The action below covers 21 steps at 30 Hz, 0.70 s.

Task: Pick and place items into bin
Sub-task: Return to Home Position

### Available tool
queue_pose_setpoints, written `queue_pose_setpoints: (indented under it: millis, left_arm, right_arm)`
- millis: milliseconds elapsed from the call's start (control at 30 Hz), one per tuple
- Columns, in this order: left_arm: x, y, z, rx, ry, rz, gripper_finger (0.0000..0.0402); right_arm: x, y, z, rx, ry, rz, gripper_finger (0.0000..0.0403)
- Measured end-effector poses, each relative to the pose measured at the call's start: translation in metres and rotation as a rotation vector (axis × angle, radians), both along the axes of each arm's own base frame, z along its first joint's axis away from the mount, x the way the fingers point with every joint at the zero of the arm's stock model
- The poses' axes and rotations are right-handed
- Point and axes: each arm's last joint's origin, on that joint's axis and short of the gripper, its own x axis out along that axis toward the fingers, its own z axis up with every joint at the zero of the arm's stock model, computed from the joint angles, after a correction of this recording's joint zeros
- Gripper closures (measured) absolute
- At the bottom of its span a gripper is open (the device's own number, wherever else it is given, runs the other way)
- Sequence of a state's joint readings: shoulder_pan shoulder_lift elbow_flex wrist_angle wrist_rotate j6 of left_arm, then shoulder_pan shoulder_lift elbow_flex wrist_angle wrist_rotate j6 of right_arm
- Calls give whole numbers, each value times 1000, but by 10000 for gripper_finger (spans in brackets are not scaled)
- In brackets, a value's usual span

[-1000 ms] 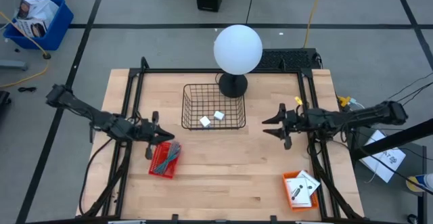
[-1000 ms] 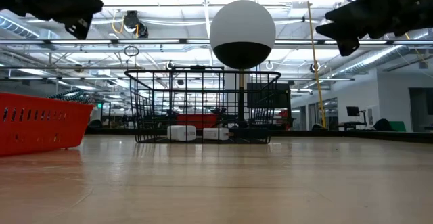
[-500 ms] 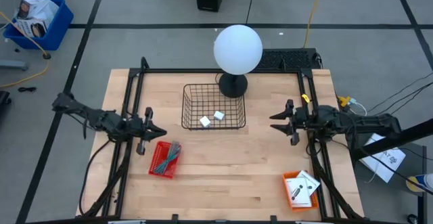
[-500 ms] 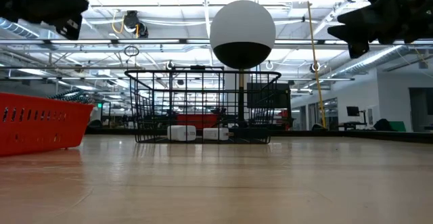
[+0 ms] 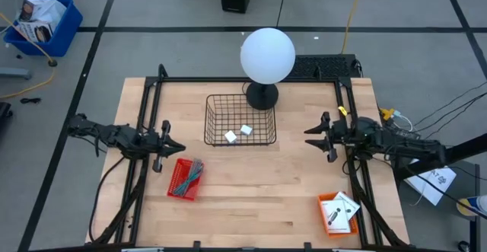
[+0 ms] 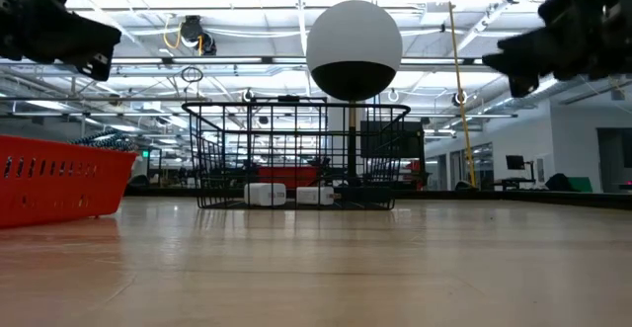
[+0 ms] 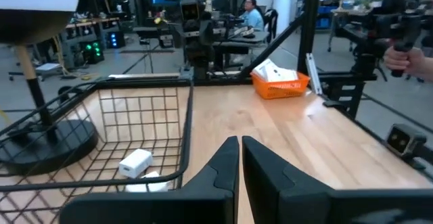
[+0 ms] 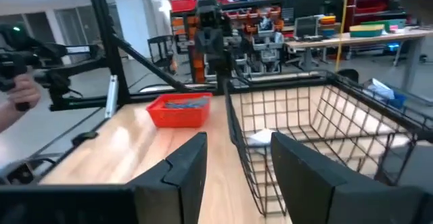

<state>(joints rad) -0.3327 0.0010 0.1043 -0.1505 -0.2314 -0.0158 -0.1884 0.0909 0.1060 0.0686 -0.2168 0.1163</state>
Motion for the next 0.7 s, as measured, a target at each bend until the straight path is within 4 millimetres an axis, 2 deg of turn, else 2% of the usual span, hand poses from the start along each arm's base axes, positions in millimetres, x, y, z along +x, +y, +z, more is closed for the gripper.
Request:
queue_pose_setpoints:
  millis: [67, 133, 233, 333, 700]
  left_arm:
    - [0, 0, -1, 9, 14, 11, 378]
    - [0, 0, -3, 14, 29, 8, 378]
    - [0, 0, -5, 22, 53, 7, 378]
    - [0, 1, -5, 28, 53, 10, 378]
    - [1, 1, -6, -15, 69, 23, 378]
  right_arm:
    - [1, -1, -6, 0, -4, 2, 248]
    - [0, -3, -2, -8, -52, 4, 248]
    - [1, -4, -8, 3, 2, 13, 248]
    - [0, -5, -4, -12, -39, 5, 248]
    - [0, -6, -8, -4, 3, -19, 248]
